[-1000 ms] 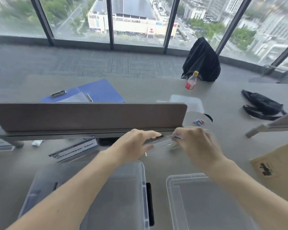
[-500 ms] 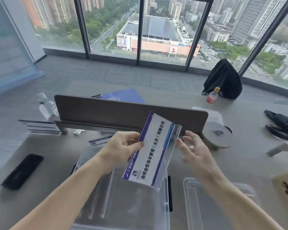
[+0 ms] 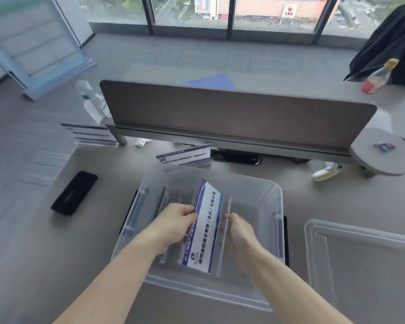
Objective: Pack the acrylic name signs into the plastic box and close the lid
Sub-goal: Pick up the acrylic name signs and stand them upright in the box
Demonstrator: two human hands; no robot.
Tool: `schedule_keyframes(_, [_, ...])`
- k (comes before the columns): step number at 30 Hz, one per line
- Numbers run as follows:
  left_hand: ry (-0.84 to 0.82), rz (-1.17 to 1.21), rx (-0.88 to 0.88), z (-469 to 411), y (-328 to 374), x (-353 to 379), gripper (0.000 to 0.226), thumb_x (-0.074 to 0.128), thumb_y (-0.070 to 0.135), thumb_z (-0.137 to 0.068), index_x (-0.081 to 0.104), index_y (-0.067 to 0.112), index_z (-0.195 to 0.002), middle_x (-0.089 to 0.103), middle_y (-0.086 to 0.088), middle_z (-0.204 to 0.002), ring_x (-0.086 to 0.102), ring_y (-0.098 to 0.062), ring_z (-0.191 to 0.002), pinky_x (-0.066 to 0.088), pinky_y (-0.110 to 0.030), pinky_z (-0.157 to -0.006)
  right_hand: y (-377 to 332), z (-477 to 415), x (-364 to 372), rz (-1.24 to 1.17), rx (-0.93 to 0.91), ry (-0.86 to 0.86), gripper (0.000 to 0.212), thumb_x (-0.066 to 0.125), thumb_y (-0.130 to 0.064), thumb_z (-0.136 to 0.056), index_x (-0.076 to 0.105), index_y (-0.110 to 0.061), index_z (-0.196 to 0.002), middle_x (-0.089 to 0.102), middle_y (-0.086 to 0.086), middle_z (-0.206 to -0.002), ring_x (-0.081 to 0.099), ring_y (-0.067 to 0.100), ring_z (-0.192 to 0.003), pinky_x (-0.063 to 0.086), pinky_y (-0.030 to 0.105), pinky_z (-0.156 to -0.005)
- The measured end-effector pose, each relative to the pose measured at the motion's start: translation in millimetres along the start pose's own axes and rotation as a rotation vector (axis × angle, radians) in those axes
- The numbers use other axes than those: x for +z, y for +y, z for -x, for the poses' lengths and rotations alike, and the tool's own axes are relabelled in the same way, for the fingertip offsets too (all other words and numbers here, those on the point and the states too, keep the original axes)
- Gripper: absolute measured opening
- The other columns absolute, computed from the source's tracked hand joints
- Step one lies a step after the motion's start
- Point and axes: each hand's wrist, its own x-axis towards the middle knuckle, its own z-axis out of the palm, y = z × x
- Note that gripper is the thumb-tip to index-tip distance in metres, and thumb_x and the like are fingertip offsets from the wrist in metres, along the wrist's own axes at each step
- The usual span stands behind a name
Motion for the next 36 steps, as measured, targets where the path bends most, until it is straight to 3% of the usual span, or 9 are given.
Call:
schedule_keyframes(4, [0.072,-0.172,0.041,-34.7,-22.5,19.4,0.036,0.047,0.028,-0.094,0.068,0.002,-0.103,0.072,-0.01,-0.082,0.057,-0.021,-0.068,0.049,-0.033,-0.067,16.4,-39.2,2.2,-0.062,0.074,0.058,0.034,0.033,-0.024,-0.099,0.064,-0.013,-0.109,0.071,0.003,-0.097,0.065,0.019,-0.083,0.051,0.041,-0.084])
schedule_keyframes(6, [0.16,-0.279,0.067,-45.6,-26.6,29.9,0.034,0.046,0.026,-0.097,0.062,-0.004,-0.1,0.057,-0.009,-0.074,0.045,-0.021,-0.063,0.037,-0.029,-0.061,22.5,-58.7,5.3,-0.086,0.073,0.078,0.031,0.035,-0.023,-0.099,0.065,-0.018,-0.094,0.069,-0.002,-0.089,0.063,0.015,-0.08,0.047,0.039,-0.082])
schedule_keyframes(8, [0.195,-0.369,0.073,-53.0,-28.9,38.9,0.027,0.046,0.019,-0.102,0.06,-0.002,-0.093,0.058,-0.008,-0.073,0.046,-0.024,-0.062,0.035,-0.029,-0.058,26.3,-73.2,10.3,-0.078,0.075,0.092,0.028,0.037,-0.022,-0.098,0.061,-0.021,-0.083,0.063,-0.003,-0.084,0.057,0.015,-0.075,0.043,0.039,-0.082])
schedule_keyframes(13, [0.253,-0.539,0.063,-59.7,-45.4,52.7,0.016,0.047,0.013,-0.098,0.061,0.017,-0.09,0.07,-0.006,-0.087,0.068,-0.031,-0.08,0.06,-0.044,-0.073,32.5,-91.0,17.0,0.009,0.119,0.106,0.028,0.041,-0.023,-0.099,0.055,-0.018,-0.075,0.055,0.0,-0.081,0.047,0.014,-0.071,0.036,0.034,-0.079])
schedule_keyframes(18, [0.28,-0.645,0.05,-61.1,-53.6,55.7,0.011,0.049,0.014,-0.098,0.059,0.019,-0.101,0.072,-0.007,-0.097,0.07,-0.033,-0.089,0.059,-0.046,-0.076,39.8,-105.6,24.2,-0.013,0.164,0.067,0.025,0.041,-0.029,-0.099,0.06,-0.016,-0.107,0.057,0.004,-0.111,0.053,0.017,-0.081,0.047,0.048,-0.1])
schedule_keyframes(22, [0.297,-0.679,0.063,-62.7,-56.1,59.3,0.013,0.048,0.016,-0.1,0.058,0.02,-0.107,0.072,-0.004,-0.099,0.07,-0.033,-0.091,0.057,-0.044,-0.074,47.5,-109.1,27.4,0.005,0.168,0.031,0.03,0.042,-0.023,-0.099,0.061,-0.024,-0.076,0.059,-0.003,-0.082,0.052,0.013,-0.079,0.048,0.046,-0.097])
schedule_keyframes(25, [0.304,-0.65,0.078,-61.8,-61.1,58.7,0.01,0.047,0.017,-0.101,0.057,0.02,-0.1,0.072,-0.004,-0.091,0.071,-0.032,-0.084,0.06,-0.046,-0.073,51.2,-106.2,26.7,0.005,0.161,0.014,0.031,0.039,-0.023,-0.1,0.061,-0.027,-0.079,0.06,-0.012,-0.085,0.054,0.004,-0.079,0.047,0.048,-0.1])
schedule_keyframes(29, [0.332,-0.658,0.08,-61.1,-65.5,54.5,0.01,0.048,0.017,-0.101,0.057,0.02,-0.1,0.071,-0.005,-0.089,0.07,-0.031,-0.084,0.059,-0.047,-0.074,57.4,-107.6,28.8,-0.003,0.126,-0.047,0.027,0.037,-0.022,-0.095,0.064,-0.021,-0.088,0.066,0.005,-0.098,0.056,0.012,-0.085,0.049,0.053,-0.101])
schedule_keyframes(36, [0.376,-0.676,0.086,-62.0,-69.9,55.5,0.014,0.046,0.022,-0.103,0.06,0.021,-0.106,0.07,-0.005,-0.088,0.07,-0.031,-0.082,0.06,-0.047,-0.071,60.1,-107.3,25.2,-0.022,0.107,-0.073,0.029,0.038,-0.023,-0.101,0.061,-0.031,-0.086,0.059,-0.015,-0.099,0.055,0.007,-0.1,0.047,0.05,-0.104])
